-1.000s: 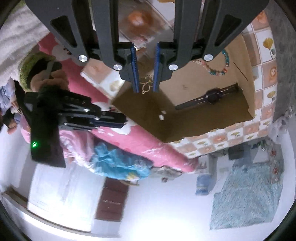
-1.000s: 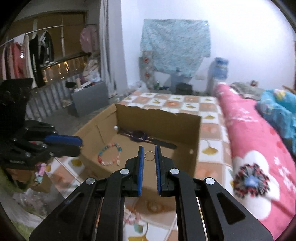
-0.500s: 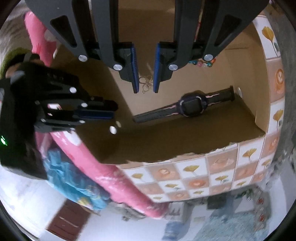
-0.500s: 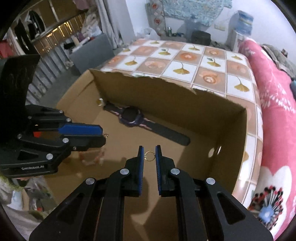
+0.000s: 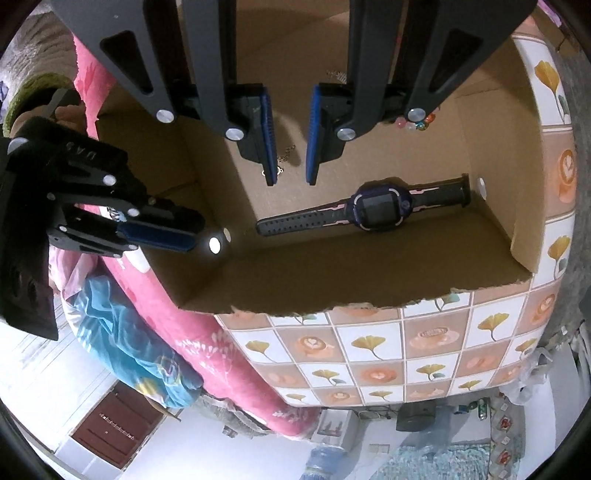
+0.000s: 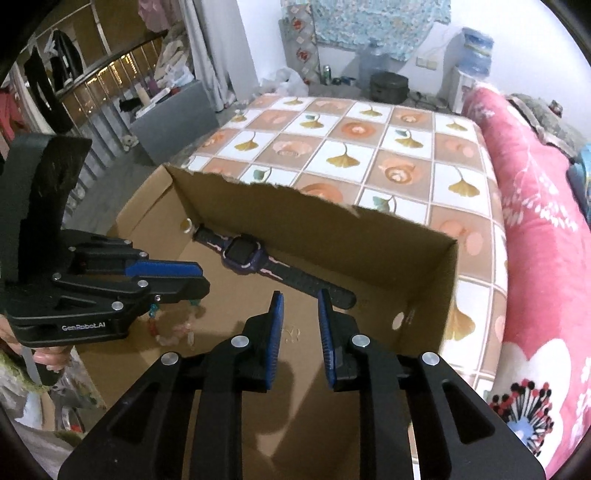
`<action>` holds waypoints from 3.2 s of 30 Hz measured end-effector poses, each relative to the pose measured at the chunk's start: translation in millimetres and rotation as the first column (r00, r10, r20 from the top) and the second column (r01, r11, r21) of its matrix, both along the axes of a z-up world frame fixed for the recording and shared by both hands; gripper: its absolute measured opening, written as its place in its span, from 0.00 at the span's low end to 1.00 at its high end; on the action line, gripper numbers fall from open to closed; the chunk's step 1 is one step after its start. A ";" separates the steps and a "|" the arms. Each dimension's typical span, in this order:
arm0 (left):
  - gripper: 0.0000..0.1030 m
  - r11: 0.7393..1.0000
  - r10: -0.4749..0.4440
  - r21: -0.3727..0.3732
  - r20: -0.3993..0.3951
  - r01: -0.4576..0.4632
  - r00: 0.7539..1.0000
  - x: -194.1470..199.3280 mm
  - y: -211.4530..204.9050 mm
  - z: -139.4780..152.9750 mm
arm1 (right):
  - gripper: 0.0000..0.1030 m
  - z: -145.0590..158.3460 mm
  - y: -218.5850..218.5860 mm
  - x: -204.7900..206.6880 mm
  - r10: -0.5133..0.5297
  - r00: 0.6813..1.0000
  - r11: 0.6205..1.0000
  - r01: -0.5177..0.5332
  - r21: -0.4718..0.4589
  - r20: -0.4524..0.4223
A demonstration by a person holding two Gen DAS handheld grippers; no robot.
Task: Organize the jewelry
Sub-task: 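Open both tools to drop the ring and charm into the box, then move both tools back out of the box toward the pink bracelet, then position the right tool above the pink bead bracelet on the table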
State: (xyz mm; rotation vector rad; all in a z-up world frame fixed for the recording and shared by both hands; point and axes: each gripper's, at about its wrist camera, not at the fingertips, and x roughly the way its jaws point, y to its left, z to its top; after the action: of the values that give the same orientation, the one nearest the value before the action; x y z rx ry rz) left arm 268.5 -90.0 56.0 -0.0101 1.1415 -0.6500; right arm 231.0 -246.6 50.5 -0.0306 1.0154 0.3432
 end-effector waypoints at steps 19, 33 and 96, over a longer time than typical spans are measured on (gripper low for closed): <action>0.61 0.996 -0.009 -0.091 0.172 0.025 0.985 -83.9 39.9 62.5 | 0.35 66.6 -41.2 -76.7 -0.108 0.980 0.992 0.094 0.089 0.165; 0.83 0.986 -0.127 -0.089 0.166 0.143 0.978 -170.4 62.3 24.3 | 0.52 31.6 -55.1 -161.0 -0.100 0.993 0.951 0.078 0.300 0.056; 0.95 0.945 0.052 0.312 0.151 -0.097 0.987 -163.5 33.0 -95.0 | 0.92 -101.1 -30.9 -189.5 -0.406 0.914 0.865 0.392 -0.314 0.023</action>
State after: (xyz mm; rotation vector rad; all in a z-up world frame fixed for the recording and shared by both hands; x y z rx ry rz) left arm 105.0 -57.0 -39.0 0.2635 1.0923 -0.3865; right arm 41.5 -277.6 -50.6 -0.0976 1.0841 -0.2019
